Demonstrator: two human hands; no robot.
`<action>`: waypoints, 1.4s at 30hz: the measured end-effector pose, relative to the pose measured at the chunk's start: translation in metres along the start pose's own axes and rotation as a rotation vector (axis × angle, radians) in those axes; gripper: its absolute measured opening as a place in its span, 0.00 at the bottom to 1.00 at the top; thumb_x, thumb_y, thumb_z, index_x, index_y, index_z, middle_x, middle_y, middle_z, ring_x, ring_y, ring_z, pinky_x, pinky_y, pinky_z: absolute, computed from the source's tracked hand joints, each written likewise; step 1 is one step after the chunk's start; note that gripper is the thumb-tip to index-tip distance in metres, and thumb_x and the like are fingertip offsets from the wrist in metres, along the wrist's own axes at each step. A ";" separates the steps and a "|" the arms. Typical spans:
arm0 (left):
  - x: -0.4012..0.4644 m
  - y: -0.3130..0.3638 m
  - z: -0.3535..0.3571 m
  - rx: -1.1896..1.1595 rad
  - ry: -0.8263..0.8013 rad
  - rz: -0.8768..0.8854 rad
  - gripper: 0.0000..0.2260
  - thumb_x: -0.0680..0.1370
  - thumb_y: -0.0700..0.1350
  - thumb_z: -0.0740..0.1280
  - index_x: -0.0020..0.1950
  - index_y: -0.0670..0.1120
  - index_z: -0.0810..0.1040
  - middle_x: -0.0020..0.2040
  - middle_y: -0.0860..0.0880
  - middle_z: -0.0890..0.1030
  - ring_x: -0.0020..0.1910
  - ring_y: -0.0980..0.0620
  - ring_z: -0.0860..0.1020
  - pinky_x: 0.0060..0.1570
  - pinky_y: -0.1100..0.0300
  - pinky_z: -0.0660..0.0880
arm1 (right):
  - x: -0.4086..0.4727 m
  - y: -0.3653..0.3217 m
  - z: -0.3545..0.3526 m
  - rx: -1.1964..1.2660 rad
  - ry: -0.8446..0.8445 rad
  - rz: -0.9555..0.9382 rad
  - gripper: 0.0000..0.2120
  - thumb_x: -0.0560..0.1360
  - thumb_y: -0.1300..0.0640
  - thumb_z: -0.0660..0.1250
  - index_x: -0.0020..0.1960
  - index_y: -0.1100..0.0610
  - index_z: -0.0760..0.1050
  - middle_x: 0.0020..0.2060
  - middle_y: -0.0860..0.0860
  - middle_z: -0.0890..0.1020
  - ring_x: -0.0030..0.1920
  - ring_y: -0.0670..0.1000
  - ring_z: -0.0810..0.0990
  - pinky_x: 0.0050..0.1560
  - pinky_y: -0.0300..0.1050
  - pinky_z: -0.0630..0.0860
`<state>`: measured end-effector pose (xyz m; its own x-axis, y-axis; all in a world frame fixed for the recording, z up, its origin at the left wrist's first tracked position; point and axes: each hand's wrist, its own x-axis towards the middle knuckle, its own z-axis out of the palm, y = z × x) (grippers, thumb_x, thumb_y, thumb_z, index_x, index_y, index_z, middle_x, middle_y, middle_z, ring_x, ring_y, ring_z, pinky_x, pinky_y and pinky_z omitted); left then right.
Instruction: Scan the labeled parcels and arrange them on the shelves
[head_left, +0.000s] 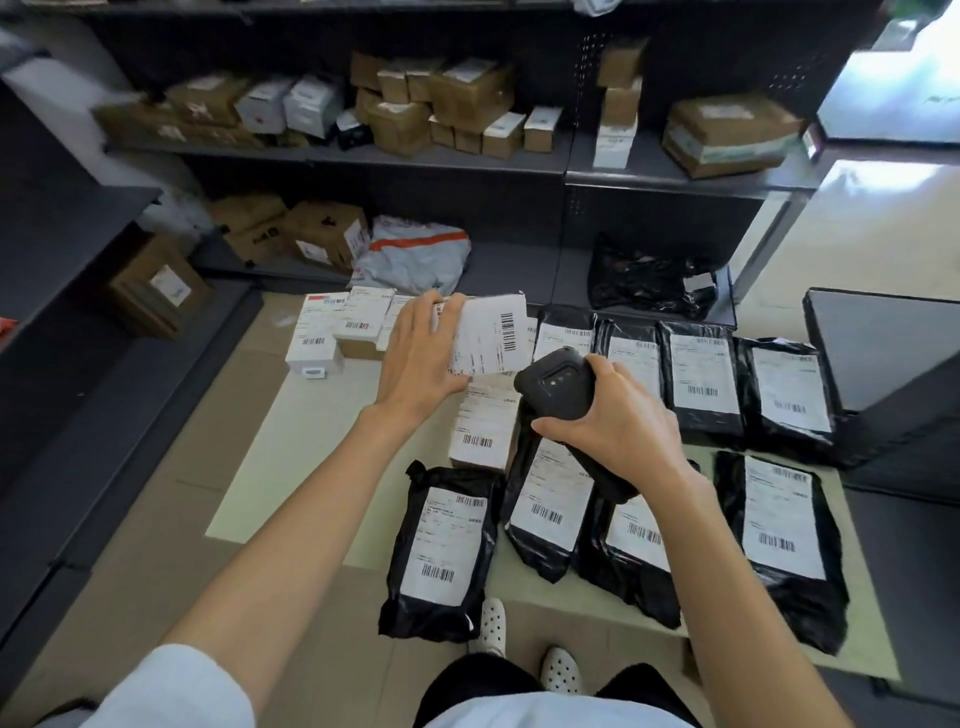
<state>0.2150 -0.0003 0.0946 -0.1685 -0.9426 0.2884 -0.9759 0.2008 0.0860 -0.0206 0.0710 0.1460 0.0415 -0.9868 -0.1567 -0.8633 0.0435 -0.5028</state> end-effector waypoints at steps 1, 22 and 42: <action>0.002 0.007 0.000 0.007 0.004 0.016 0.46 0.62 0.53 0.81 0.73 0.47 0.59 0.69 0.42 0.64 0.67 0.42 0.64 0.66 0.51 0.67 | -0.004 0.006 -0.004 -0.006 0.000 0.007 0.38 0.68 0.34 0.74 0.70 0.51 0.65 0.59 0.47 0.75 0.57 0.55 0.78 0.47 0.48 0.67; 0.019 0.053 -0.013 0.040 0.039 0.129 0.45 0.63 0.52 0.81 0.74 0.47 0.59 0.70 0.45 0.64 0.73 0.41 0.59 0.73 0.49 0.60 | -0.050 0.046 -0.040 -0.034 0.067 0.094 0.41 0.68 0.35 0.74 0.73 0.51 0.63 0.63 0.46 0.74 0.61 0.55 0.77 0.49 0.49 0.67; 0.011 0.123 0.007 -0.146 -0.130 0.687 0.44 0.65 0.53 0.79 0.75 0.43 0.62 0.69 0.45 0.68 0.69 0.44 0.64 0.71 0.51 0.62 | -0.152 0.048 0.005 0.139 0.284 0.516 0.43 0.65 0.35 0.75 0.74 0.48 0.63 0.64 0.46 0.73 0.60 0.54 0.77 0.51 0.50 0.72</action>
<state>0.0927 0.0123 0.1020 -0.7629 -0.6120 0.2084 -0.6156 0.7861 0.0552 -0.0657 0.2236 0.1415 -0.5179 -0.8348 -0.1866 -0.6613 0.5291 -0.5317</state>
